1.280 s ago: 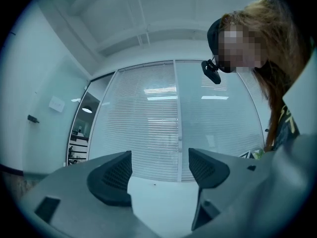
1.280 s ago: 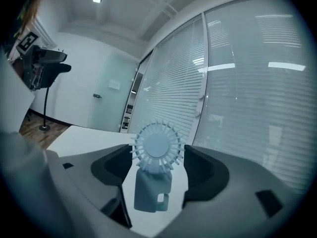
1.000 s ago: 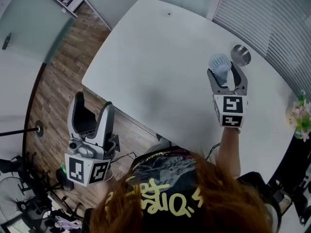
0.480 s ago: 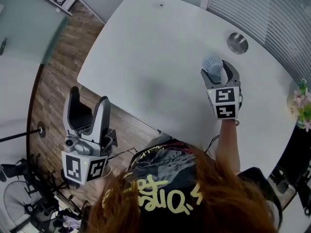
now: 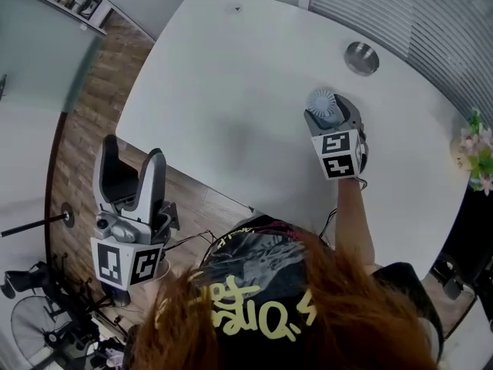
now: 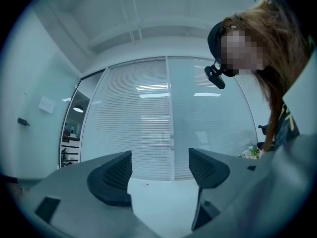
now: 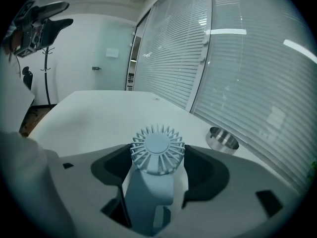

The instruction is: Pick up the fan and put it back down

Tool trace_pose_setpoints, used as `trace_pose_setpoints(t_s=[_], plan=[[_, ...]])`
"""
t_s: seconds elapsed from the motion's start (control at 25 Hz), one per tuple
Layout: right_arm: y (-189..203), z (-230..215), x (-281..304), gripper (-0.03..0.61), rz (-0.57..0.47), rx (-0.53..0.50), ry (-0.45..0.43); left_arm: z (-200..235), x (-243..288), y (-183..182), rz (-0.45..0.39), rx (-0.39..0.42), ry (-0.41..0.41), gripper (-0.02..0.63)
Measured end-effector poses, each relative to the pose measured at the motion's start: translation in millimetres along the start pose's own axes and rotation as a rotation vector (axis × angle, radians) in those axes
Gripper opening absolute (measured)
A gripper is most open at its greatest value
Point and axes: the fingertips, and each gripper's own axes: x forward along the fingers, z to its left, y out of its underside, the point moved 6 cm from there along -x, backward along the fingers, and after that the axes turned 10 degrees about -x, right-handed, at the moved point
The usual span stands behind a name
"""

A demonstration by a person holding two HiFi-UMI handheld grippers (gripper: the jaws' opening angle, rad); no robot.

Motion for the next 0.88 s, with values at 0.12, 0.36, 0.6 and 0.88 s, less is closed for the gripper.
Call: trace_pose_setpoints(t_s=[0.12,0.36,0.6,0.88], plan=[[1.6,-1.9,6.1,0.331,0.022,0.017,-0.013,-6.7,5.5,-3.4,0.002,0.004,-0.001,0.356],[12.8,-1.1,8.3,0.333,0.041,0.067,-0.043,-2.3,3.8,1.0,0.046,-0.011,-0.036,0.354],[0.9,-2.3,5.4,0.333,0.029,-0.013,-0.002,-8.9,17.5,4.8,0.044,-0.022,0.008,0.354],[-71.5,-30.7,-46.9,0.332,-0.235,0.022,0.075,-2.5,16.4,7.6,0.040,-0.063,0.007,0.354]])
